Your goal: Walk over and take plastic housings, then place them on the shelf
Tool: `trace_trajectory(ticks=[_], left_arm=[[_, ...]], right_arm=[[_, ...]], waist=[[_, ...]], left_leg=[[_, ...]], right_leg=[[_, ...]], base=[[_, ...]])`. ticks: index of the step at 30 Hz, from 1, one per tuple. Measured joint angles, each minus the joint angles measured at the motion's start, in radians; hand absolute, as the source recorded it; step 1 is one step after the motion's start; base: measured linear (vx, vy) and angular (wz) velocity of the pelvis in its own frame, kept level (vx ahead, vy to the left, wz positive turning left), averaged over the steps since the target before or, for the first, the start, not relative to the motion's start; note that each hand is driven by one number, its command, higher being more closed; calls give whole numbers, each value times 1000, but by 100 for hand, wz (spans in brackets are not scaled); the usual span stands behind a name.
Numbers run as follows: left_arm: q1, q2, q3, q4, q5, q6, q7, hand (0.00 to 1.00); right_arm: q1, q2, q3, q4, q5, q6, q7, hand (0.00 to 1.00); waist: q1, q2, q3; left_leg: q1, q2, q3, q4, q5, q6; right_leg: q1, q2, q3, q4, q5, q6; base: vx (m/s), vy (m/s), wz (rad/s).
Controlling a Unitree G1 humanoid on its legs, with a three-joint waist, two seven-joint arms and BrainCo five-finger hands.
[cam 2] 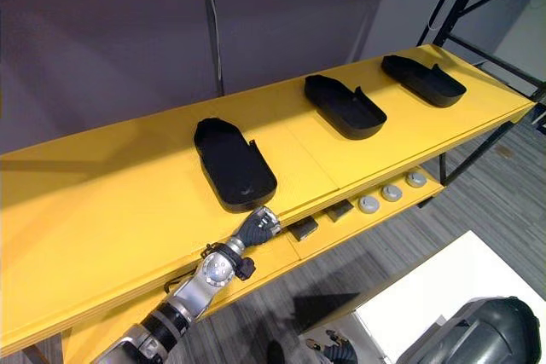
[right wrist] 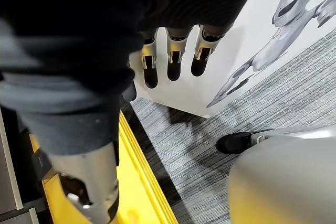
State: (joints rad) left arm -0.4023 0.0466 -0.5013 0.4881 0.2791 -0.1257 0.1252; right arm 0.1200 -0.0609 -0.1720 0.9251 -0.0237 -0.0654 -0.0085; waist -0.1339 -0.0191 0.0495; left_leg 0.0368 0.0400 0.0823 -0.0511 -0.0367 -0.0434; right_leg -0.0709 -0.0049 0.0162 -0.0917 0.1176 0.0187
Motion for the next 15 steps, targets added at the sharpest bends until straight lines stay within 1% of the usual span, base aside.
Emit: trace_trajectory(ticks=[3,5,10,15], left_arm=[[-27,1,27,13,7,3,18,100],[-31,2,54,18,19,3,35,100],[-84,2,101,52,20,13,65,100],[-103,4,161,61,20,22,96,100]], right_arm=[[-7,0,0,0,0,0,0,0],[-7,0,0,-1,0,0,0,0],[-8,0,0,-7,-1,0,0,0],[-8,-1,-1,-9,-4,0,0,0]], waist=[[-6,-1,14],[-18,-1,18],[-21,-4,37],[-23,-3,39]], left_leg=[[-1,0,0,0,0,0],[-2,1,1,0,-1,-1],[-2,2,11,-3,-5,-7],[-3,5,26,-5,-6,-8]], right_leg=[[0,0,1,0,1,0],[-2,1,2,0,0,0],[-7,4,8,0,0,0],[-18,9,24,4,1,0]], base=[[0,0,0],[0,0,0],[23,7,-5],[41,2,-10]])
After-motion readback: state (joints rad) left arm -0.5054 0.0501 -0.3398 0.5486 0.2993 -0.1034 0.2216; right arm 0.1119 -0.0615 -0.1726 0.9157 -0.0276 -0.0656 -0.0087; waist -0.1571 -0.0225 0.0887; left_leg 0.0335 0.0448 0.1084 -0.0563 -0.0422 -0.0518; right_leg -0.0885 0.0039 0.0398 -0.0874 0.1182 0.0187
